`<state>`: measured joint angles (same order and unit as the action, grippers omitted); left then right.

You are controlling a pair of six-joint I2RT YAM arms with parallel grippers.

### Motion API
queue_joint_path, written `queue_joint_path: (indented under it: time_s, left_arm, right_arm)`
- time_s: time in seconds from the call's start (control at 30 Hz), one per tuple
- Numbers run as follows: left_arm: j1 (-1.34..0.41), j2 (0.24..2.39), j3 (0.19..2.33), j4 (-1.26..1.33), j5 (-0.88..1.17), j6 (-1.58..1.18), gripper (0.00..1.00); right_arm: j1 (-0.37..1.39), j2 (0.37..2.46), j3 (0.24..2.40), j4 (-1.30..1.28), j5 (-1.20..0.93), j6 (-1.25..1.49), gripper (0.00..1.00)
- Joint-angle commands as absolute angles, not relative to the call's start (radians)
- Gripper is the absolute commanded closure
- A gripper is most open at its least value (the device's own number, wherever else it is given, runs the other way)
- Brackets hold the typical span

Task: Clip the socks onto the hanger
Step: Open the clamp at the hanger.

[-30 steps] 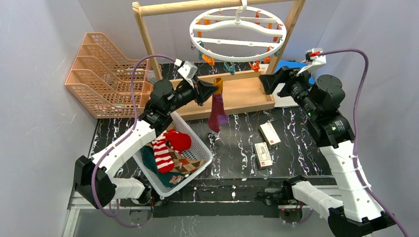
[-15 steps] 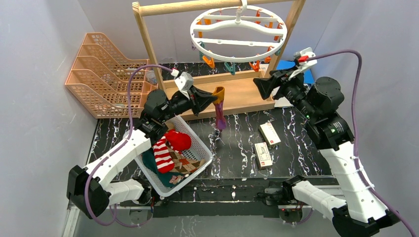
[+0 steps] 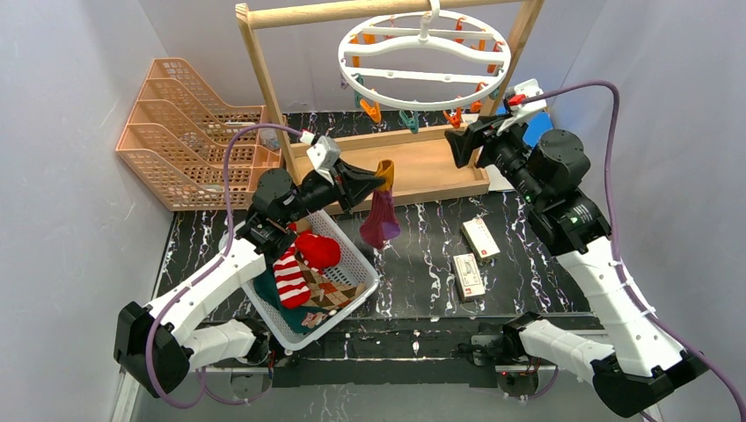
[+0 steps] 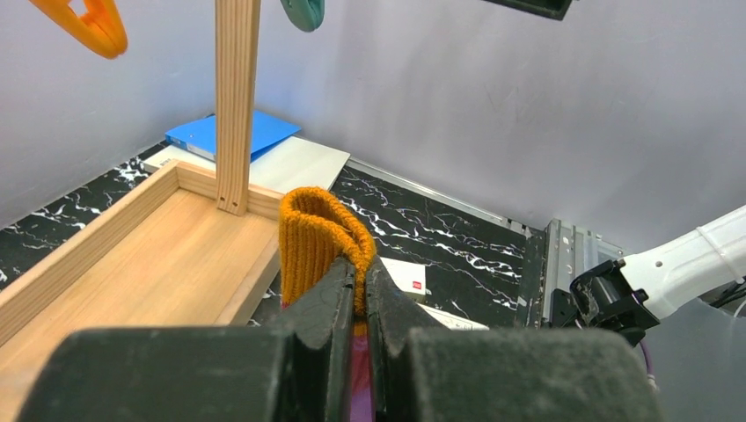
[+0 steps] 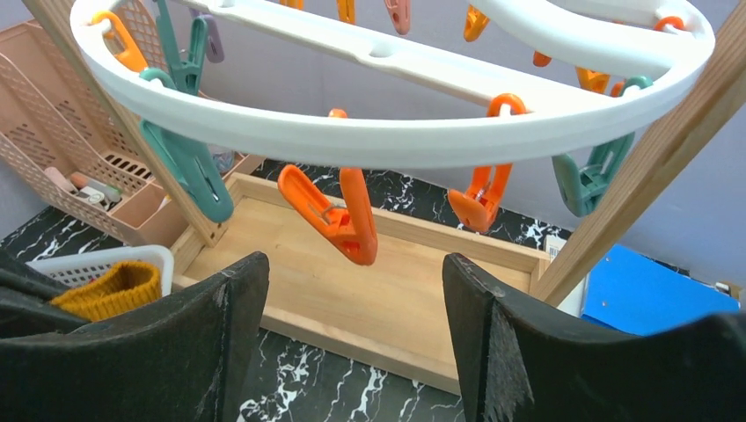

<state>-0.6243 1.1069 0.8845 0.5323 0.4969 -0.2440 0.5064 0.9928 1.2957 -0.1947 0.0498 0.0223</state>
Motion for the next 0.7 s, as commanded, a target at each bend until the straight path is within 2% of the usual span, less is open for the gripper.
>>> queue_joint_path:
  time_s: [0.0,0.67]
  left_arm:
    - [-0.629,1.089,0.871,0.575,0.488,-0.249,1.0]
    - [-0.635,1.137,0.885,0.62,0.5,-0.259,1.0]
  right_arm:
    - [0.513,1.015,1.329,-0.094,0.051,0.01,0.21]
    - [0.517,1.076,1.355,-0.008,0.022,0.038,0.32]
